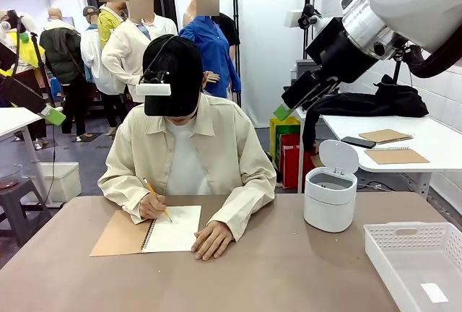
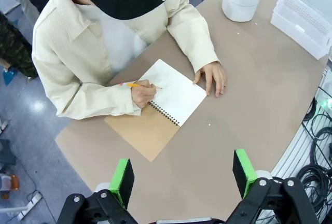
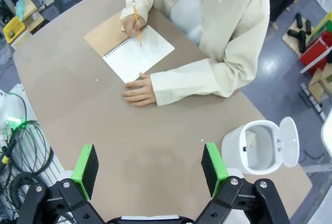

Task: Sort the paper based on its condition.
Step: If a person hands you a paper, place it in the Organizing basket , and if it's crumpled, put it in the Trash can.

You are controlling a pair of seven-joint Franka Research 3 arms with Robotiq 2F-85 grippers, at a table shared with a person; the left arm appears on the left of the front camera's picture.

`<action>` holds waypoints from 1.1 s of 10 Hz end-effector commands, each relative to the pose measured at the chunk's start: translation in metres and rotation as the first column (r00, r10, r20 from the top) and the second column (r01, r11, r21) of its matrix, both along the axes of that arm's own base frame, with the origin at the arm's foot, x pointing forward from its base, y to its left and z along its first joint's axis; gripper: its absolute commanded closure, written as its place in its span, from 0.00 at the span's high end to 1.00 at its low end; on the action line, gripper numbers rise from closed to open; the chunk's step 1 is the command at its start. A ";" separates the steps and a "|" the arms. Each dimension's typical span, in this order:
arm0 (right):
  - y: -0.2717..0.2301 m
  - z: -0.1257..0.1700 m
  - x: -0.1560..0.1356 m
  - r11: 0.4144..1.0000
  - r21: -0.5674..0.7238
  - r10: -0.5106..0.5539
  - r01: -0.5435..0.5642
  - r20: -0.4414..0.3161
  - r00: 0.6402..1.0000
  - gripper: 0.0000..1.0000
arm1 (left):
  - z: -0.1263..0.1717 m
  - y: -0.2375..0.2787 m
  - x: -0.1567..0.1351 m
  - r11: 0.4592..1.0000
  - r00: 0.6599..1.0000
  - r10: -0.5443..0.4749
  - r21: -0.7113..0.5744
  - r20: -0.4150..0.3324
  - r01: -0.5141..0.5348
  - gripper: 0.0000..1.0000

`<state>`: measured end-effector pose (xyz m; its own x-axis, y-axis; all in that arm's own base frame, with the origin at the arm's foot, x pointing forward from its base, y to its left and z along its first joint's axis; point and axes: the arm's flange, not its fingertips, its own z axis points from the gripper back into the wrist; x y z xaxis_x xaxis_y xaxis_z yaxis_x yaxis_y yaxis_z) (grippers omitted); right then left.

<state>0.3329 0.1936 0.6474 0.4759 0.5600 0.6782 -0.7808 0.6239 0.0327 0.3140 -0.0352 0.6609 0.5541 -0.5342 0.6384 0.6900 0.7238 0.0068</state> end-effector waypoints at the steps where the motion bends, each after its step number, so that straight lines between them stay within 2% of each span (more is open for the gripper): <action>1: 0.009 -0.009 -0.003 0.999 0.036 -0.021 0.021 0.022 1.000 1.00 | 0.000 -0.004 -0.003 0.999 1.000 -0.018 -0.038 -0.023 0.017 1.00; 3: 0.017 -0.011 0.001 0.999 0.034 -0.032 0.031 0.036 0.999 1.00 | -0.001 -0.007 -0.001 0.997 0.998 -0.030 -0.066 -0.049 0.027 1.00; 6: 0.023 -0.008 0.009 0.998 0.058 -0.006 0.005 0.010 1.000 1.00 | -0.003 -0.005 -0.001 0.997 0.999 -0.036 -0.064 -0.032 0.034 1.00; 7: 0.024 -0.006 0.011 0.999 0.053 0.001 -0.001 0.007 1.000 1.00 | -0.009 -0.006 0.004 0.999 0.997 -0.042 -0.031 -0.060 0.040 1.00; 8: 0.019 -0.004 0.010 0.999 0.034 0.035 -0.035 0.009 0.999 1.00 | -0.002 -0.006 -0.001 0.999 0.999 -0.022 -0.042 -0.030 0.021 1.00; 9: 0.020 -0.008 0.006 1.000 0.014 -0.012 0.011 0.021 1.000 1.00 | -0.002 -0.006 -0.001 0.999 0.999 -0.022 -0.042 -0.030 0.021 1.00; 11: 0.020 -0.008 0.006 1.000 0.014 -0.012 0.011 0.021 1.000 1.00 | -0.002 -0.006 -0.001 0.999 0.999 -0.022 -0.042 -0.030 0.021 1.00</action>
<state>0.3391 0.2141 0.6410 0.4648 0.5469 0.6964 -0.7772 0.6287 0.0250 0.3135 -0.0419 0.6575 0.5644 -0.5223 0.6392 0.7060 0.7067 -0.0459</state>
